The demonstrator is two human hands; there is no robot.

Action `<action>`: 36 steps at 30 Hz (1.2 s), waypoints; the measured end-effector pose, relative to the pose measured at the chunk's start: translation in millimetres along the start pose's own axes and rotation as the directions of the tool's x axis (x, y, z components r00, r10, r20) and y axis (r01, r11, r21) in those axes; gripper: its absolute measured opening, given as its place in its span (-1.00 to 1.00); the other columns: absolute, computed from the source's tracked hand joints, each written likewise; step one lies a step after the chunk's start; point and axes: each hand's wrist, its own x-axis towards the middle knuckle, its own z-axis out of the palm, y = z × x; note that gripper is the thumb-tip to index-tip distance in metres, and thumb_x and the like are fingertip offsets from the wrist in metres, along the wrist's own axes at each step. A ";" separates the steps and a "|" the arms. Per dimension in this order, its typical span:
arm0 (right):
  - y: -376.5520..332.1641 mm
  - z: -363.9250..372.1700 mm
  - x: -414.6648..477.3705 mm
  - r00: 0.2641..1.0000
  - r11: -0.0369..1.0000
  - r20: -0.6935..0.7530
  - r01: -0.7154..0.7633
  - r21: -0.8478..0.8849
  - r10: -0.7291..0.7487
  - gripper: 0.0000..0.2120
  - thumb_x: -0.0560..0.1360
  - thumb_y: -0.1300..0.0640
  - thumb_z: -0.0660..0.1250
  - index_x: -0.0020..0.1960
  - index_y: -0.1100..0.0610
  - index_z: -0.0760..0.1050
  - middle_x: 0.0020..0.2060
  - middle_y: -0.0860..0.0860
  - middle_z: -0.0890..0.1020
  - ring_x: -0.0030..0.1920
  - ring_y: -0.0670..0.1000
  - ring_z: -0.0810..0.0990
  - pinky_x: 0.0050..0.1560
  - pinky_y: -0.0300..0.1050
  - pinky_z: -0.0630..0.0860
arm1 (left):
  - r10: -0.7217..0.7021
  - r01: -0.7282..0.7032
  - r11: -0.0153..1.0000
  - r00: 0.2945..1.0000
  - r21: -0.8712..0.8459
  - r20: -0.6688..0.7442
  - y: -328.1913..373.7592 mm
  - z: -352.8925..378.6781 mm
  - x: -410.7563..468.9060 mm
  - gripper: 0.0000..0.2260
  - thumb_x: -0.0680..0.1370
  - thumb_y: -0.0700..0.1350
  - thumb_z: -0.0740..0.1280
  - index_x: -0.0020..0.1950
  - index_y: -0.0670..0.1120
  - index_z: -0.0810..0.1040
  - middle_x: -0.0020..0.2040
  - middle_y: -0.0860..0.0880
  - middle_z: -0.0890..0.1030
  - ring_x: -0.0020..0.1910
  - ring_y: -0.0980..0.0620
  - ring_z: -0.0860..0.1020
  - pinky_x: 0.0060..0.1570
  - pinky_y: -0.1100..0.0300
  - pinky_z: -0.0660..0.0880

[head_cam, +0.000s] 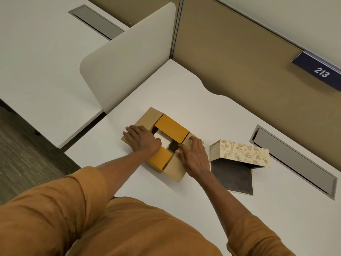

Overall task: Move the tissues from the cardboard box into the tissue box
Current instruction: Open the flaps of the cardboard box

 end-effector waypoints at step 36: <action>8.1 -2.8 98.9 0.996 0.996 0.025 -0.092 0.017 0.091 -0.39 0.72 -0.28 0.12 0.44 0.22 0.47 0.44 0.19 0.51 0.41 0.24 0.41 0.38 0.19 0.42 | 0.504 -0.519 0.750 0.850 0.411 0.154 -83.0 7.8 -8.3 0.18 0.54 0.40 0.39 0.73 -0.24 -0.28 0.78 -0.25 -0.20 0.78 -0.21 -0.17 0.73 -0.28 -0.20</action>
